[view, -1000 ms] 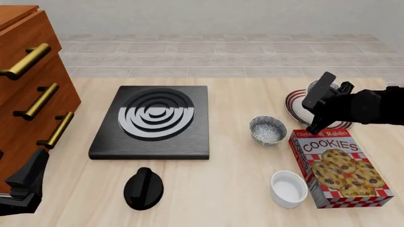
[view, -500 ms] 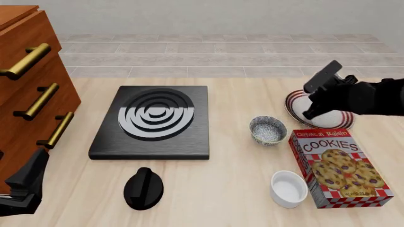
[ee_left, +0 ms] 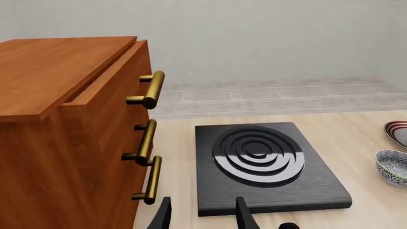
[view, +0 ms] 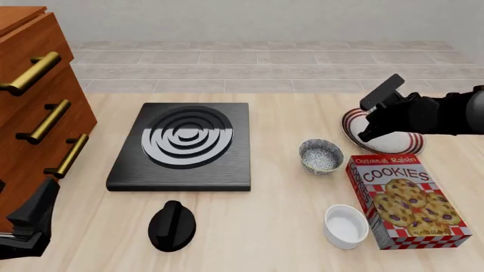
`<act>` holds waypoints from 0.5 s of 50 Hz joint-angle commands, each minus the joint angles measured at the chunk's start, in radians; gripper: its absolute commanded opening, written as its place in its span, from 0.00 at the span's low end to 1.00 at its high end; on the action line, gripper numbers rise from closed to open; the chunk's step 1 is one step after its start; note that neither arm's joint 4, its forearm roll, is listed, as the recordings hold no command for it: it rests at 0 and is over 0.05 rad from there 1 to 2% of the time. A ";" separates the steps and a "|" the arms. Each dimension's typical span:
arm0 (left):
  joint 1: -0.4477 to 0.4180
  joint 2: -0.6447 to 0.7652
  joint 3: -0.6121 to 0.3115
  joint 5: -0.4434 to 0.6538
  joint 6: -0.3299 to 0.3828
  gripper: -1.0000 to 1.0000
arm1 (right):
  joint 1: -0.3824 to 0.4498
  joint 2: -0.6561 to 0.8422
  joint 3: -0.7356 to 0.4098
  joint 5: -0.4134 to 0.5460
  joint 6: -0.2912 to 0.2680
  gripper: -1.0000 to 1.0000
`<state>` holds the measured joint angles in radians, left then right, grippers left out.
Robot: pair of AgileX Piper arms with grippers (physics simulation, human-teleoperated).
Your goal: Pick the akita bowl from table center and place it on the plate.
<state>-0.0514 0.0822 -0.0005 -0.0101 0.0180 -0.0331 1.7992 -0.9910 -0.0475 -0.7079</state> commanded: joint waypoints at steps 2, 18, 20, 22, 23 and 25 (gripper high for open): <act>-0.001 0.001 0.000 0.000 -0.001 1.00 | -0.007 0.042 -0.019 -0.010 0.007 0.00; 0.000 0.014 0.000 -0.011 0.000 1.00 | -0.026 0.093 -0.046 -0.010 0.039 0.00; 0.000 0.015 0.000 -0.012 0.000 1.00 | -0.026 0.100 -0.050 -0.011 0.044 0.00; 0.000 0.019 0.000 -0.015 0.001 1.00 | -0.027 0.103 -0.053 -0.015 0.044 0.00; 0.000 0.019 0.000 -0.016 0.001 1.00 | -0.027 0.103 -0.053 -0.015 0.044 0.00; 0.000 0.020 0.000 -0.016 0.001 1.00 | -0.023 0.108 -0.054 -0.015 0.048 0.00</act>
<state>-0.0516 0.0957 -0.0004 -0.0209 0.0184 -0.0549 1.8865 -1.0300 -0.0552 -0.6747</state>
